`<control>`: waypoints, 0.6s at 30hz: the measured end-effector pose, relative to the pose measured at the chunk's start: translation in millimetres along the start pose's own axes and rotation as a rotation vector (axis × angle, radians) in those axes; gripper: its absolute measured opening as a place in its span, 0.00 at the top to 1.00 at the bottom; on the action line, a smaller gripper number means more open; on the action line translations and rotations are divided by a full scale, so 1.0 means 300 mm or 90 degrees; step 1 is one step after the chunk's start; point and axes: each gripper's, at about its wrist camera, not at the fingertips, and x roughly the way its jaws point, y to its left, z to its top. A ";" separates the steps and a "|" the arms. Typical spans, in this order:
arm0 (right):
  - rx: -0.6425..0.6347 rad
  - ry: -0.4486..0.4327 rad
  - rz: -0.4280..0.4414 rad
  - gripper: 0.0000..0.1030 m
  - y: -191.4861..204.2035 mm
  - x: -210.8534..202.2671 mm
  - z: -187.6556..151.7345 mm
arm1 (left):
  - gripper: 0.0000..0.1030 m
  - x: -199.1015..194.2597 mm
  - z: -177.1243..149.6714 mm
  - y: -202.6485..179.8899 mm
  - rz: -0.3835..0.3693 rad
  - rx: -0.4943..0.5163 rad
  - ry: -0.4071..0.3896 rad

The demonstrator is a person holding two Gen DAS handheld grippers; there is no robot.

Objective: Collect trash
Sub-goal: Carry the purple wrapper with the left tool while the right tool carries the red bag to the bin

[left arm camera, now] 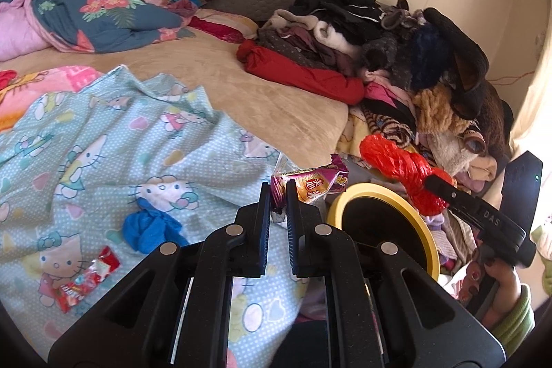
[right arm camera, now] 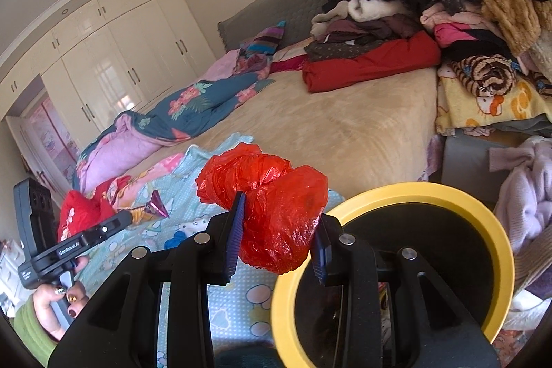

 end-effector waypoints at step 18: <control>0.039 -0.027 -0.061 0.69 -0.129 -0.054 0.007 | 0.95 0.087 -0.060 -0.180 -0.050 0.063 0.037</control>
